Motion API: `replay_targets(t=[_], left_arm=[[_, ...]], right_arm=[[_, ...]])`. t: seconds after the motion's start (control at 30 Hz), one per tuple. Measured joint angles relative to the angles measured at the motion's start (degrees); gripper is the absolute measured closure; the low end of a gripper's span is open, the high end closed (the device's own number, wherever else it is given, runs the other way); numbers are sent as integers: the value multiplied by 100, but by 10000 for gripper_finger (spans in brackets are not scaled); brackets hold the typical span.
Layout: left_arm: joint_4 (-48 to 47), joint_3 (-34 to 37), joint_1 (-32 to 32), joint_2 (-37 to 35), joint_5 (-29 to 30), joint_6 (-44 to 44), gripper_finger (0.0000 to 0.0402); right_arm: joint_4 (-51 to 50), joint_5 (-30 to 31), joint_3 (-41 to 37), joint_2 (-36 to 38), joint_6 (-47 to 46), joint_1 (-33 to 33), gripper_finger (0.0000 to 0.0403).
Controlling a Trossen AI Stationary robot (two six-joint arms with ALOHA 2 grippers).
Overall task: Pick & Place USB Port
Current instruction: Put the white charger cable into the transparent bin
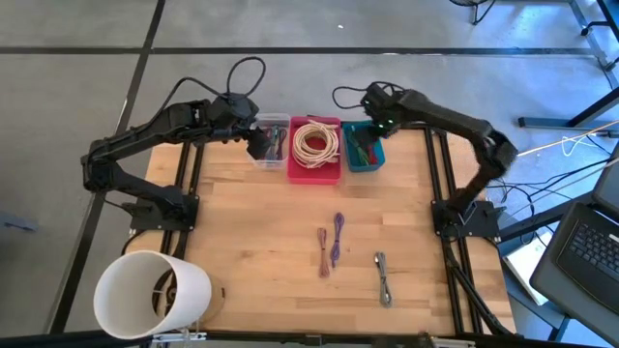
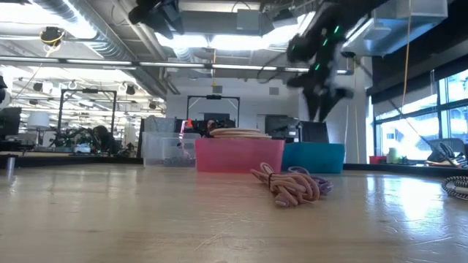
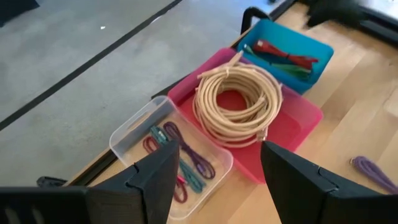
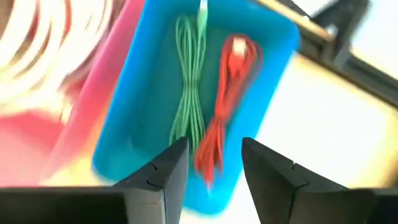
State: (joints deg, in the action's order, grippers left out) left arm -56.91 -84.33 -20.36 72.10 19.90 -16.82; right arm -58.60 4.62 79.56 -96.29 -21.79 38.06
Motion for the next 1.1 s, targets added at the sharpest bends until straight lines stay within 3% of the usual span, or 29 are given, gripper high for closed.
replay_targets(t=[0.2,0.33,0.5,0.67,0.83,0.93,1.1], left_arm=[[-93,0,0,0,110,-22,183],[-88,0,0,0,142,-19,183],[-80,0,0,0,146,5,183],[-57,0,0,0,170,170,183],[22,0,0,0,161,302,183],[29,0,0,0,160,443,183],[102,29,0,0,157,570,183]], right_arm=[[-1361,-38,-138,1512,-736,-994,249],[-2049,-318,-141,2344,-2047,-1960,249],[-2059,-233,-145,2937,-3995,-3499,249],[-2042,340,-172,2750,-5669,-5037,249],[-1688,6,-724,2162,-6903,-6008,249],[-999,-300,-1170,1816,-7535,-6461,249],[521,-288,-1786,1322,-8543,-7086,249]])
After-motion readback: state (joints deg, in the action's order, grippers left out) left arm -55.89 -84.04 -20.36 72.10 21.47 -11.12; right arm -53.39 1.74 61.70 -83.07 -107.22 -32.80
